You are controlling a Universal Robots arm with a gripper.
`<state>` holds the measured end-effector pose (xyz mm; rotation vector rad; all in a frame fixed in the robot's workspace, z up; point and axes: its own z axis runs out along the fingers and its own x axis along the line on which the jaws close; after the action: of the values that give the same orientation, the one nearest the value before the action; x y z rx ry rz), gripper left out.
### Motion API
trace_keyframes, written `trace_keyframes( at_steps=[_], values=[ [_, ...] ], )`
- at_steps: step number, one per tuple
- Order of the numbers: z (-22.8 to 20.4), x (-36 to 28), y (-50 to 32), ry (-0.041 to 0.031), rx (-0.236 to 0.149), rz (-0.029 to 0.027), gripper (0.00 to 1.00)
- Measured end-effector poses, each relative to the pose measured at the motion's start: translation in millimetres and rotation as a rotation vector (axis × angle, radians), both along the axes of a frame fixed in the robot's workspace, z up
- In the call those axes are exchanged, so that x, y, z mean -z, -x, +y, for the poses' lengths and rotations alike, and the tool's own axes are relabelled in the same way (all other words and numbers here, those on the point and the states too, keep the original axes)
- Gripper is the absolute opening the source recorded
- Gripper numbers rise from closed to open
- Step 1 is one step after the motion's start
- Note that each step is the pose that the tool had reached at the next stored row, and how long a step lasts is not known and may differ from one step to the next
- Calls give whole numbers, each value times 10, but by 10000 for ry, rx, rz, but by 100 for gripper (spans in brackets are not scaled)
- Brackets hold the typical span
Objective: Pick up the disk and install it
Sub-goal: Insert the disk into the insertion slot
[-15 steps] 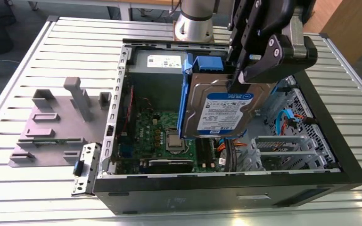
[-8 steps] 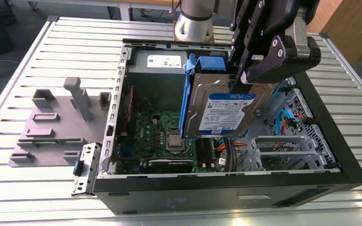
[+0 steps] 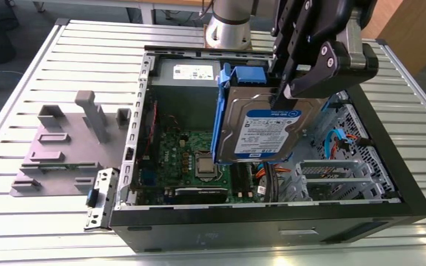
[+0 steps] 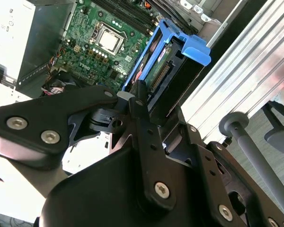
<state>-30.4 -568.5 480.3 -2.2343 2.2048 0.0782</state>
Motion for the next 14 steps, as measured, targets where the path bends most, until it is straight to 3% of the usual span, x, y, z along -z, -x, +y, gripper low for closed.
trace_keyframes(
  at_steps=[14],
  values=[
    [0,0,-89,0,2,0,35]
  ],
)
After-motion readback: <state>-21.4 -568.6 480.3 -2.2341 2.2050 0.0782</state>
